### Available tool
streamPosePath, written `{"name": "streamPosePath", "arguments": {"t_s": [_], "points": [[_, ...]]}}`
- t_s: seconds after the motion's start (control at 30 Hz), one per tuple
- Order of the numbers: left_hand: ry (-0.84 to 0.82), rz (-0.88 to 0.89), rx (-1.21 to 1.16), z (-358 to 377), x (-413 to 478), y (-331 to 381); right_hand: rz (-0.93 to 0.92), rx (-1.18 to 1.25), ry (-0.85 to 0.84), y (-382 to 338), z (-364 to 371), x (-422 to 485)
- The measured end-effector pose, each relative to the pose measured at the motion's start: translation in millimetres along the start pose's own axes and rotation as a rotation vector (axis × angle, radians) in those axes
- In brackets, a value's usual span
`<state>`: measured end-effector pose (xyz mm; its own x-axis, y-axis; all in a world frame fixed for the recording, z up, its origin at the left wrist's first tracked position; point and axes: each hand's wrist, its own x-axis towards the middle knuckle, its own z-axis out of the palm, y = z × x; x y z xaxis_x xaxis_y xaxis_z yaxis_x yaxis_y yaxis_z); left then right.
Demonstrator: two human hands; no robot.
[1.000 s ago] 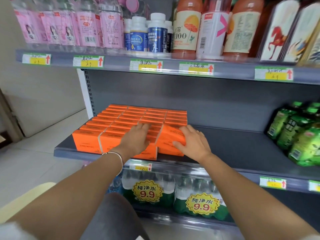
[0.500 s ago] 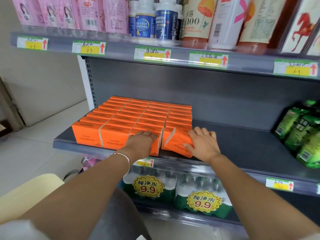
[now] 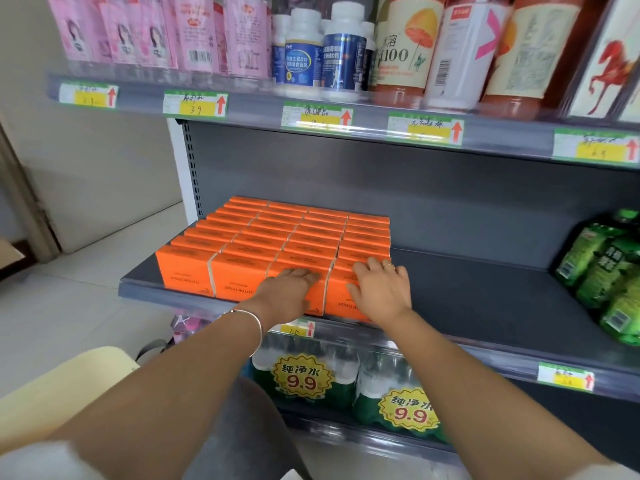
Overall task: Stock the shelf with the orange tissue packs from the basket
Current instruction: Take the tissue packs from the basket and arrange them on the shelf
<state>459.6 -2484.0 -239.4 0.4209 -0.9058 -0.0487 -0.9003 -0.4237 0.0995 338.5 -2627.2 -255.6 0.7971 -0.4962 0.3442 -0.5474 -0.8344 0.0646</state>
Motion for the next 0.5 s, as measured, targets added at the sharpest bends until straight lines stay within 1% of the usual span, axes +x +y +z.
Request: {"name": "streamPosePath", "arguments": {"t_s": [0.07, 0.17, 0.33, 0.4, 0.5], "points": [[0.072, -0.009, 0.011, -8.3, -7.1, -3.4, -0.032, 0.058, -0.006, -10.4, -8.3, 5.0], [0.163, -0.050, 0.009, -20.1, -24.4, -22.1, -0.161, 0.118, -0.022, -39.7, -17.1, 11.4], [0.288, -0.154, 0.101, -35.3, -79.4, -88.3, -0.332, 0.189, -0.024, -109.2, -27.2, 24.9], [0.308, -0.231, 0.147, -33.2, -111.1, -124.8, -0.410, 0.222, -0.022, -142.0, -29.4, 29.5], [0.277, -0.391, 0.196, -15.8, -172.2, -184.9, -0.525, 0.268, -0.063, -194.7, -25.7, 33.2]]}}
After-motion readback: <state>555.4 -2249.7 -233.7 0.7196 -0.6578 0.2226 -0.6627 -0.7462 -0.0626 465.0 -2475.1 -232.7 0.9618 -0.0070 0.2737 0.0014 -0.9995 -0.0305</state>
